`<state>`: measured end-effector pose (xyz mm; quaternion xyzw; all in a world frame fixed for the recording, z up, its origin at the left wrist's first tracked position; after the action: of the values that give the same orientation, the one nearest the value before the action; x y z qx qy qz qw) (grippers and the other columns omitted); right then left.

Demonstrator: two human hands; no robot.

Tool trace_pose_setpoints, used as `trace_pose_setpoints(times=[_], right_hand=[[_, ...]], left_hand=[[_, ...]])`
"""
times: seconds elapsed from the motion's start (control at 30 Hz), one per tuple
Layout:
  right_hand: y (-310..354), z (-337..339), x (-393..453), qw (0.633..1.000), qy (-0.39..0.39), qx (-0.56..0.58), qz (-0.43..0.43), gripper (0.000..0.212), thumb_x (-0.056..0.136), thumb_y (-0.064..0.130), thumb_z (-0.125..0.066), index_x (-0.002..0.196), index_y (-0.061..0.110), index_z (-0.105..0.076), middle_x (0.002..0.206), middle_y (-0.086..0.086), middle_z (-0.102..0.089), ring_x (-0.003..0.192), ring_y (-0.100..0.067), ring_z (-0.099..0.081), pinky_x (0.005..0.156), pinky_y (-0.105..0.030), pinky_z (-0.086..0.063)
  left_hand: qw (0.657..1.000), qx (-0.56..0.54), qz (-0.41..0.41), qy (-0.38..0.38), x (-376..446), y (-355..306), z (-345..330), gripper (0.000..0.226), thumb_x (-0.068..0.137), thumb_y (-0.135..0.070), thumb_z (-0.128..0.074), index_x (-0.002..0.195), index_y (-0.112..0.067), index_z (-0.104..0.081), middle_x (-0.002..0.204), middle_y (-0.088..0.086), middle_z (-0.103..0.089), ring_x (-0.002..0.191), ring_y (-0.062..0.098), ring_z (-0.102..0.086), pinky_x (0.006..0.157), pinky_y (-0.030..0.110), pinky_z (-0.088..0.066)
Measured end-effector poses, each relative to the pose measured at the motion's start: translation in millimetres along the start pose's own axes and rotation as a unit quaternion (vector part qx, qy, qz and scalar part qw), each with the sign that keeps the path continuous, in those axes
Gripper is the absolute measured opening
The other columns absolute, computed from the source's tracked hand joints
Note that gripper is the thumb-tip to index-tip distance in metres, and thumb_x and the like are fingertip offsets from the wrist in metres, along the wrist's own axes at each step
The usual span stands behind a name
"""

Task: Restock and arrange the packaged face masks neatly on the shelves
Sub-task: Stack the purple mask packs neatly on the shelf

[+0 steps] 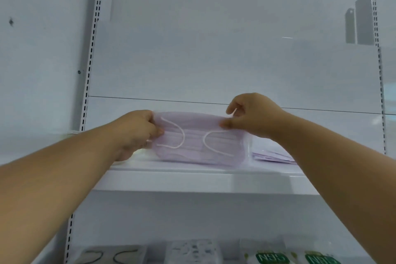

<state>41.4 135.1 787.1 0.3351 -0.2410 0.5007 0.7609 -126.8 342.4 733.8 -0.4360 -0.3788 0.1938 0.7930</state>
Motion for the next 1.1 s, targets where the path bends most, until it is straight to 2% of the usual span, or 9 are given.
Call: trace_pose_setpoints(times=[0.13, 0.23, 0.3, 0.37, 0.47, 0.63, 0.9, 1.0, 1.1], right_hand=[[-47, -20, -25, 0.941, 0.062, 0.302, -0.136, 0.061, 0.07, 0.03, -0.09, 0.121, 0.019, -0.058, 0.111, -0.012, -0.069, 0.1, -0.03, -0.07, 0.091, -0.047, -0.056], [-45, -37, -37, 0.891, 0.108, 0.416, -0.146, 0.027, 0.087, 0.0, -0.07, 0.113, 0.006, -0.064, 0.102, -0.012, -0.076, 0.095, -0.027, -0.073, 0.093, -0.044, -0.057], [-38, -39, -36, 0.888, 0.086, 0.427, -0.147, 0.016, 0.092, -0.005, -0.063, 0.105, 0.005, -0.066, 0.094, -0.009, -0.076, 0.085, -0.021, -0.074, 0.08, -0.036, -0.061], [-34, -34, -31, 0.884, 0.049, 0.445, -0.135, 0.021, 0.094, -0.004, -0.06, 0.113, 0.003, -0.064, 0.107, -0.015, -0.074, 0.097, -0.027, -0.073, 0.088, -0.041, -0.059], [-36, -28, -30, 0.897, 0.045, 0.419, -0.135, 0.023, 0.095, -0.001, -0.059, 0.118, -0.002, -0.061, 0.112, -0.017, -0.072, 0.103, -0.033, -0.07, 0.097, -0.046, -0.054], [-50, -33, -45, 0.906, 0.116, 0.365, -0.183, 0.009, 0.096, -0.004, -0.055, 0.094, 0.001, -0.063, 0.089, -0.016, -0.065, 0.079, -0.028, -0.06, 0.076, -0.038, -0.053], [-48, -21, -21, 0.943, -0.022, 0.282, -0.177, 0.008, 0.094, 0.004, -0.063, 0.087, 0.008, -0.06, 0.071, -0.015, -0.062, 0.055, -0.024, -0.058, 0.065, -0.039, -0.058], [-47, -16, -1, 0.969, -0.057, 0.174, -0.168, 0.013, 0.093, 0.013, -0.062, 0.097, 0.023, -0.055, 0.07, -0.011, -0.068, 0.051, -0.024, -0.063, 0.062, -0.038, -0.057], [-37, -13, 23, 0.994, -0.047, 0.004, -0.095, 0.018, 0.092, 0.008, -0.052, 0.087, 0.023, -0.061, 0.077, -0.007, -0.069, 0.057, -0.023, -0.064, 0.05, -0.024, -0.047]], left_hand=[[0.999, -0.036, 0.03, 0.003, -4, 2, -2, 0.015, 0.098, 0.005, -0.05, 0.094, -0.006, -0.059, 0.092, 0.014, -0.069, 0.077, 0.027, -0.066, 0.066, 0.033, -0.053], [0.999, -0.04, 0.035, 0.003, -7, 3, -6, 0.019, 0.099, 0.004, -0.049, 0.086, -0.009, -0.054, 0.086, 0.014, -0.067, 0.072, 0.025, -0.064, 0.064, 0.033, -0.053], [0.999, -0.042, 0.025, -0.004, -9, -1, -10, 0.018, 0.099, 0.002, -0.051, 0.086, -0.011, -0.053, 0.089, 0.014, -0.066, 0.077, 0.026, -0.063, 0.076, 0.042, -0.057], [0.998, -0.047, 0.002, -0.034, -7, -6, -7, 0.014, 0.097, -0.001, -0.056, 0.089, -0.013, -0.054, 0.099, 0.017, -0.066, 0.088, 0.028, -0.063, 0.095, 0.05, -0.054], [0.997, -0.073, -0.003, -0.034, -9, -9, -1, 0.014, 0.096, 0.0, -0.058, 0.091, -0.012, -0.054, 0.1, 0.015, -0.066, 0.085, 0.026, -0.065, 0.078, 0.041, -0.057], [0.995, -0.052, 0.039, 0.079, -20, 5, -2, 0.019, 0.098, 0.007, -0.049, 0.084, -0.006, -0.055, 0.077, 0.015, -0.063, 0.064, 0.028, -0.06, 0.064, 0.035, -0.052], [0.998, 0.026, -0.008, -0.063, 5, -11, 13, 0.021, 0.092, 0.0, -0.066, 0.107, -0.012, -0.057, 0.088, 0.016, -0.068, 0.06, 0.024, -0.066, 0.059, 0.033, -0.057], [0.971, 0.19, -0.096, -0.112, 20, -28, 16, 0.031, 0.088, -0.011, -0.071, 0.108, -0.026, -0.053, 0.089, 0.007, -0.068, 0.059, 0.024, -0.07, 0.069, 0.036, -0.059], [0.911, 0.372, -0.156, -0.081, 41, -45, 0, 0.019, 0.089, -0.01, -0.064, 0.087, -0.029, -0.06, 0.09, -0.001, -0.065, 0.068, 0.018, -0.064, 0.057, 0.026, -0.045]])
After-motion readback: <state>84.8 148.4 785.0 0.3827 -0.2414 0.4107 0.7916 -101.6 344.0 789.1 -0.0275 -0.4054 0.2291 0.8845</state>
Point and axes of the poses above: each hand's wrist, its own x-axis towards the middle knuckle, its own z-axis out of the back of the hand, y = z × x, the point moved 5 cm from there along x, towards the middle knuckle
